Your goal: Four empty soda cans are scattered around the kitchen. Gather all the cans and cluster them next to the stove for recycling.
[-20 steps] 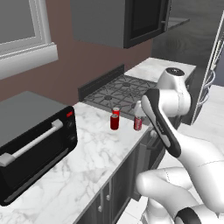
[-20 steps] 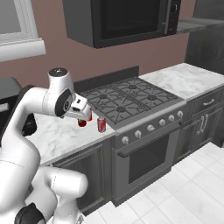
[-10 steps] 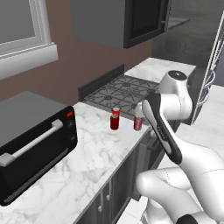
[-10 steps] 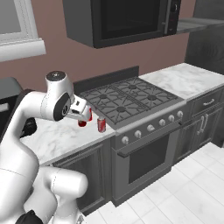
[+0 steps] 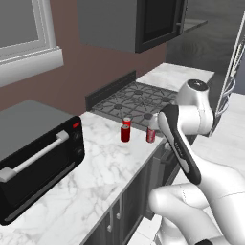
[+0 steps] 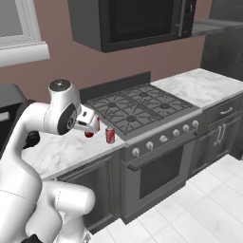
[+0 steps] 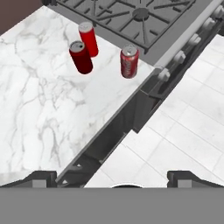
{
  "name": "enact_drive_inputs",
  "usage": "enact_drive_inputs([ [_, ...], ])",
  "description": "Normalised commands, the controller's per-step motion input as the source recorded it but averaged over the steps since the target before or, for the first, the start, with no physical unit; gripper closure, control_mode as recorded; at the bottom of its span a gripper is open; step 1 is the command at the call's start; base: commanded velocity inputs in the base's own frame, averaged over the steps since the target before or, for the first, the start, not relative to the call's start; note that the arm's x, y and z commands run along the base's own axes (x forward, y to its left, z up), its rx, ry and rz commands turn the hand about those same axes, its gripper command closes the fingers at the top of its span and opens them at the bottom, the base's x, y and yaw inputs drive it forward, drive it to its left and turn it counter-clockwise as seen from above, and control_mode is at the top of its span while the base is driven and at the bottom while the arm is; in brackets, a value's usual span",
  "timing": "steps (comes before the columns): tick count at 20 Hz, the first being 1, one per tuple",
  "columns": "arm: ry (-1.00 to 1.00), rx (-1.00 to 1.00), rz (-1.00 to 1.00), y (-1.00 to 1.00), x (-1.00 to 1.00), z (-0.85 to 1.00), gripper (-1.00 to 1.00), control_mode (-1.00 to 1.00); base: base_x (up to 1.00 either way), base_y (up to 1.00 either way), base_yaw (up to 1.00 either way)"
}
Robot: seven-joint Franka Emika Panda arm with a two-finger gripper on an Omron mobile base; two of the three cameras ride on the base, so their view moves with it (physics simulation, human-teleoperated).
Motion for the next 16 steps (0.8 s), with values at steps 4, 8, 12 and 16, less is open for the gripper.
enact_drive_inputs([
  [4,-0.01,-0.01,0.0,-0.02,-0.05,0.0,-1.0,-1.0,0.0,0.0,0.0],
  [8,0.0,-0.02,0.0,0.0,-0.02,0.0,-1.0,1.0,0.0,0.0,0.0],
  [12,0.0,0.0,0.0,0.0,0.0,0.0,-1.0,1.0,-0.08,0.0,0.0],
  [16,0.0,0.0,0.0,0.0,0.0,0.0,-1.0,1.0,-0.38,-0.03,-0.01],
])
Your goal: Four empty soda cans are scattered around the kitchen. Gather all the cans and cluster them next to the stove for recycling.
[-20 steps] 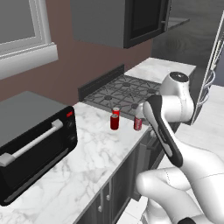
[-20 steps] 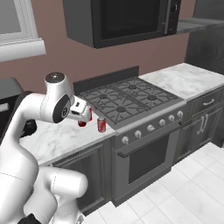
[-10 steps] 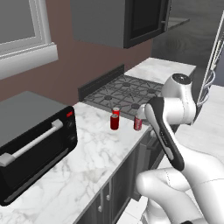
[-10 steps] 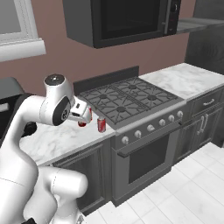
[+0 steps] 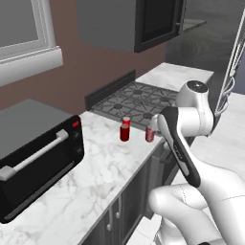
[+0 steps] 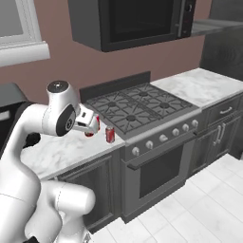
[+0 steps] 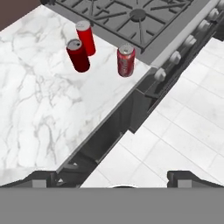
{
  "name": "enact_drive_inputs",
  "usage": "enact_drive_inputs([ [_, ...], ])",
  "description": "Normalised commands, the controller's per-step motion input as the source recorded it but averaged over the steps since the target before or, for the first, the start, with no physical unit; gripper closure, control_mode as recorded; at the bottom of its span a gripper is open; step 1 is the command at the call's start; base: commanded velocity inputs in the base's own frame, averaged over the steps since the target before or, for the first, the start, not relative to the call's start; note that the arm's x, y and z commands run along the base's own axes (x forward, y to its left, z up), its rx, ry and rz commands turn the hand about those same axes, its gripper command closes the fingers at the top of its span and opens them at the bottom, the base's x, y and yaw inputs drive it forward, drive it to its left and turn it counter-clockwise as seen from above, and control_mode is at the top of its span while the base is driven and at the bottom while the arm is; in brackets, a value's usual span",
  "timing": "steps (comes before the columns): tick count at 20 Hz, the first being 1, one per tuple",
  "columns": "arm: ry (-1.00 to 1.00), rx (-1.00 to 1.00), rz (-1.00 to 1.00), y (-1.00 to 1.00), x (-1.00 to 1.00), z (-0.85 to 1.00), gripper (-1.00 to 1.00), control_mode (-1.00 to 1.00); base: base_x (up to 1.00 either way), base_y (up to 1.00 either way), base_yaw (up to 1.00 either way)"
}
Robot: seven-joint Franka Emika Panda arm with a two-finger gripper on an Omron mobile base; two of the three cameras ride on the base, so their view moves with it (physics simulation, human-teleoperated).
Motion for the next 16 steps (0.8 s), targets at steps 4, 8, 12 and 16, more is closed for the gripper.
enact_drive_inputs([
  [4,0.0,0.0,0.0,0.0,0.0,0.0,-1.0,1.0,-0.55,-0.19,-0.03],
  [8,0.0,0.0,0.0,0.0,0.0,0.0,-1.0,1.0,-0.73,-0.23,-0.06],
  [12,0.0,0.0,0.0,0.0,0.0,0.0,-1.0,1.0,-0.73,-0.31,-0.08],
  [16,0.0,0.0,0.0,0.0,0.0,0.0,-1.0,1.0,-0.4,-0.47,-0.07],
])
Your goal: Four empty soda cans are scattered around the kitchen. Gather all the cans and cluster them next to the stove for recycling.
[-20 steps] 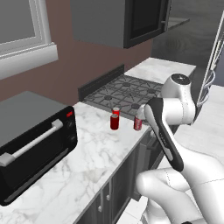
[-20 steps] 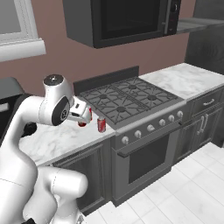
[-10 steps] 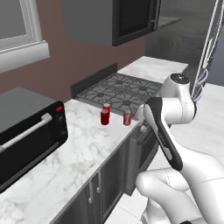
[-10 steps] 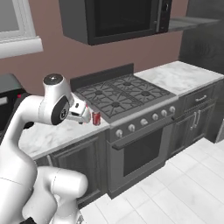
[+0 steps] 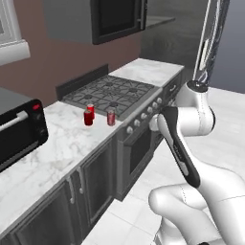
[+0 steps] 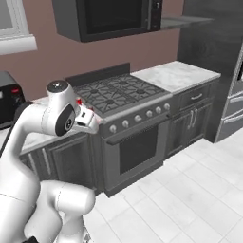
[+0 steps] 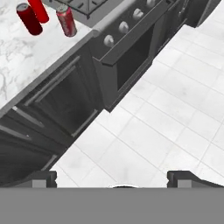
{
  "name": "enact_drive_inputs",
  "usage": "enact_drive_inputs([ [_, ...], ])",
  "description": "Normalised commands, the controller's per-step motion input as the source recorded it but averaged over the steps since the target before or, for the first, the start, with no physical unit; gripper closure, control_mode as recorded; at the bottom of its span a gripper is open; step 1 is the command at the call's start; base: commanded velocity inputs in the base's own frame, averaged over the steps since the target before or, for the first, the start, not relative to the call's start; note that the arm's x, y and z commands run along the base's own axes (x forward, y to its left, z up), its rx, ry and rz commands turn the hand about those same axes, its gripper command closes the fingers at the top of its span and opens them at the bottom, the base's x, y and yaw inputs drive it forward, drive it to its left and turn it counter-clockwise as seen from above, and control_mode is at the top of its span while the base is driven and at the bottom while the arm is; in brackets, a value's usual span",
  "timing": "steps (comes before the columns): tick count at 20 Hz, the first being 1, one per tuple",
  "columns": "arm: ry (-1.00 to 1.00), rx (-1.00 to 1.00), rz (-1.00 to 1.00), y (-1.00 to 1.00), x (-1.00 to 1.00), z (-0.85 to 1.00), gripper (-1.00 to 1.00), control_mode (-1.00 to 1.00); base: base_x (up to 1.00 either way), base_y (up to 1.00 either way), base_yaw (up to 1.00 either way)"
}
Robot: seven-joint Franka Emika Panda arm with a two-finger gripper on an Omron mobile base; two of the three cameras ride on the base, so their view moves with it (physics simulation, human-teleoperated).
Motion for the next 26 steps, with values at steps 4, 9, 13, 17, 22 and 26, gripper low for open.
enact_drive_inputs([
  [4,0.0,0.0,0.0,0.0,0.0,0.0,-1.0,1.0,0.16,-0.48,-0.07],
  [9,0.0,0.0,0.0,0.0,0.0,0.0,-1.0,1.0,0.27,-0.4,-0.22],
  [13,0.0,0.0,0.0,0.0,0.0,0.0,-1.0,1.0,0.05,-0.11,-0.41],
  [17,0.0,0.0,0.0,0.0,0.0,0.0,-1.0,1.0,0.0,0.0,-0.49],
  [22,0.0,0.0,0.0,0.0,0.0,0.0,-1.0,1.0,0.0,0.02,-0.5],
  [26,0.0,0.0,0.0,0.0,0.0,0.0,-1.0,1.0,0.0,0.0,-0.45],
])
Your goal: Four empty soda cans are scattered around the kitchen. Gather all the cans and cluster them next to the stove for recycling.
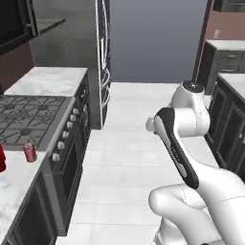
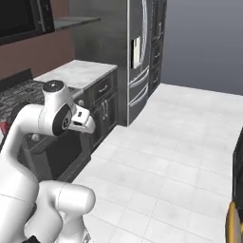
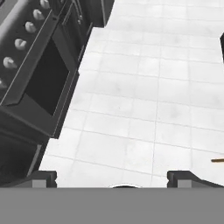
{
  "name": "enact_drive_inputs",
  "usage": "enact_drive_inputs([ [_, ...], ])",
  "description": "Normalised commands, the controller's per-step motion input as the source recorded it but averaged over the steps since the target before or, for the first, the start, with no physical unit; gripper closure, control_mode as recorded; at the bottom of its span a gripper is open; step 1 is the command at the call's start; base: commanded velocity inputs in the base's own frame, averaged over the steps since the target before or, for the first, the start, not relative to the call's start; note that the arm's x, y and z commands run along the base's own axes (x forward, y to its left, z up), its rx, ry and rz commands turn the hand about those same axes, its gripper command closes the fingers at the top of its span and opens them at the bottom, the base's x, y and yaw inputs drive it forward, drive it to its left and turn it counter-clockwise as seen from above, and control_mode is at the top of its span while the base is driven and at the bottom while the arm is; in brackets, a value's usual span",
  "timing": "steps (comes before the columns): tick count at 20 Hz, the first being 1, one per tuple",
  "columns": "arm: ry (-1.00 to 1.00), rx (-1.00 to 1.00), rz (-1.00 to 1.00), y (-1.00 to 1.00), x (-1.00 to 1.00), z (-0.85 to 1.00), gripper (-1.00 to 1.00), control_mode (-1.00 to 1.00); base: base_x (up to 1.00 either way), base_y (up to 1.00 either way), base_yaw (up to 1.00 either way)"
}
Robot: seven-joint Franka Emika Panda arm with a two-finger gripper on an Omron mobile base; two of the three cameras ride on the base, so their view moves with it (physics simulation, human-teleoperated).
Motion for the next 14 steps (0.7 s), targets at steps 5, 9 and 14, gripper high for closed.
enact_drive_inputs([
  [5,0.0,0.0,0.0,0.0,0.0,0.0,-1.0,1.0,0.03,0.0,-0.44],
  [9,0.0,0.0,0.0,0.0,0.0,0.0,-1.0,1.0,0.21,0.03,-0.39],
  [14,0.0,0.0,0.0,0.0,0.0,0.0,-1.0,1.0,0.34,0.18,-0.34],
])
